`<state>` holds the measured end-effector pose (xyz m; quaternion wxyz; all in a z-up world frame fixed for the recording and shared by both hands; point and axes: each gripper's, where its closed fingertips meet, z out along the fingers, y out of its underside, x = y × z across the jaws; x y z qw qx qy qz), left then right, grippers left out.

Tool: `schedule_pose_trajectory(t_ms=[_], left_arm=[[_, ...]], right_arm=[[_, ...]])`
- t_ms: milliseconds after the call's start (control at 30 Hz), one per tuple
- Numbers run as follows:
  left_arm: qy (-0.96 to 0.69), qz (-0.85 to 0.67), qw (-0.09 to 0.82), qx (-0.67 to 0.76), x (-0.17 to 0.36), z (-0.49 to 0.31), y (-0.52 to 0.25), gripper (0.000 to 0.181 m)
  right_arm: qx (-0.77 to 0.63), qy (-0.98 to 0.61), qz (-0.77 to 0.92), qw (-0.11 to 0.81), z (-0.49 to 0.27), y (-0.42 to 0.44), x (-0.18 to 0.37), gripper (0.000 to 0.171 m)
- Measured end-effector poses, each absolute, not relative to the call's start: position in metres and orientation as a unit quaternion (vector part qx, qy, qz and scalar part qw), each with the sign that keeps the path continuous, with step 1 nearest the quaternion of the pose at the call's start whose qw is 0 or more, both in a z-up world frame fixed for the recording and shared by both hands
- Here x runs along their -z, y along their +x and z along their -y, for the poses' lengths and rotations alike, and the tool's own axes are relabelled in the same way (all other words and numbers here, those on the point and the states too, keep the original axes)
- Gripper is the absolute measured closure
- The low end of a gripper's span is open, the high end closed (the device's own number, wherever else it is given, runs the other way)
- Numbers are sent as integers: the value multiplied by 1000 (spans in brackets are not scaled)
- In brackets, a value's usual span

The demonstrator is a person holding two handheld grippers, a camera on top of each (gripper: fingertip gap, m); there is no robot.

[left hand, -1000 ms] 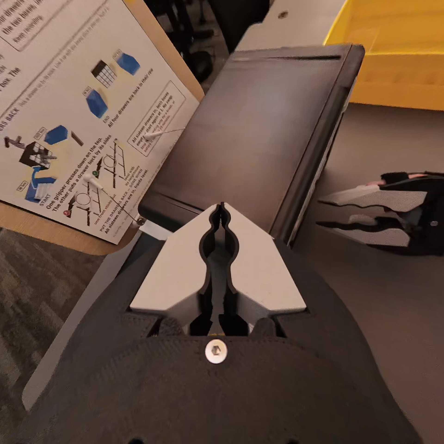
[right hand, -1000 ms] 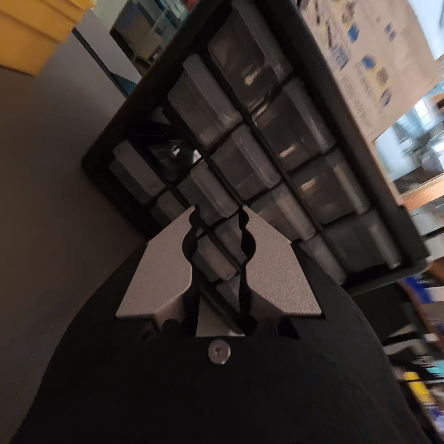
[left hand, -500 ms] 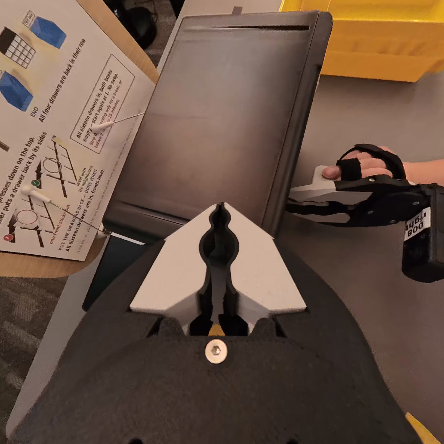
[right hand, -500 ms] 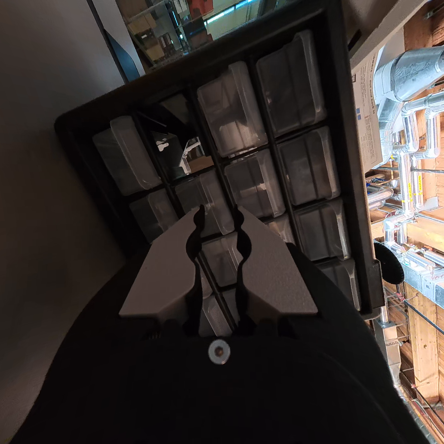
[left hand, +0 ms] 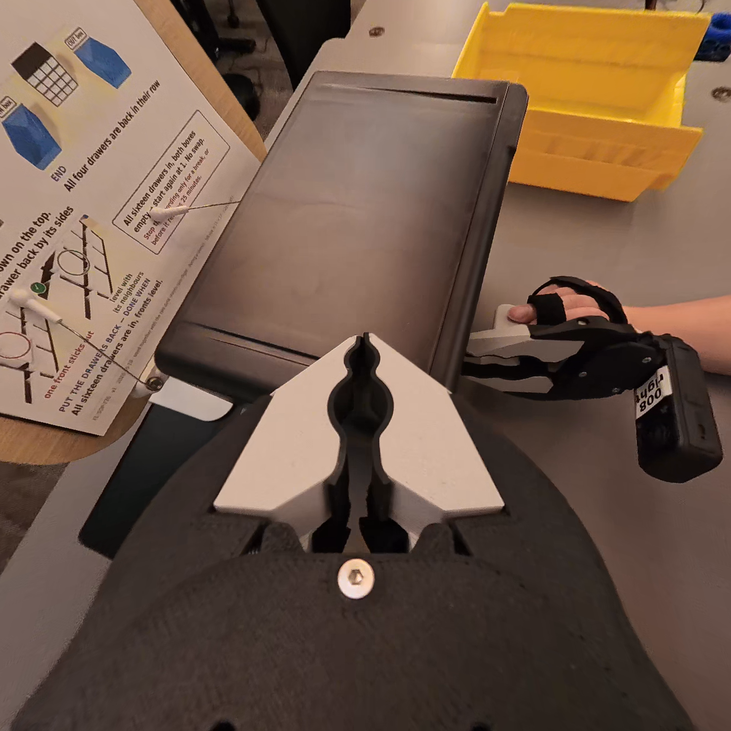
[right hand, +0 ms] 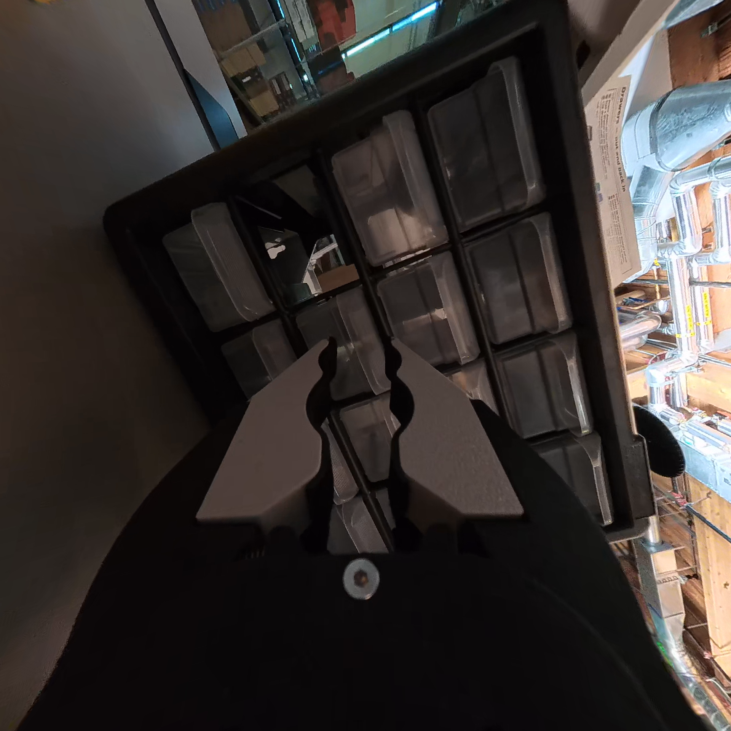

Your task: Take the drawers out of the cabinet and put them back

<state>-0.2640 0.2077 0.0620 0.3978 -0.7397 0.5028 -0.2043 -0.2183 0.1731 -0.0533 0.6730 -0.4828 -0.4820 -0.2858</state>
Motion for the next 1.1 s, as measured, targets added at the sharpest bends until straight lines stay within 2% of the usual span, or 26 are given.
schedule_pose_trajectory(t_ms=[267,600,1100], left_arm=[[-731,-482,409,257,-63,-208,-264,181],[-670,-528,452,259,-63,-206,-264,181],[-644,-502,468,338,-64,-206,-265,181]], right_arm=[[290,-483,485,669,-175,-218,56,149],[299,-473,484,673,-177,-219,53,151],[338,-448,489,668,-177,-216,51,160]])
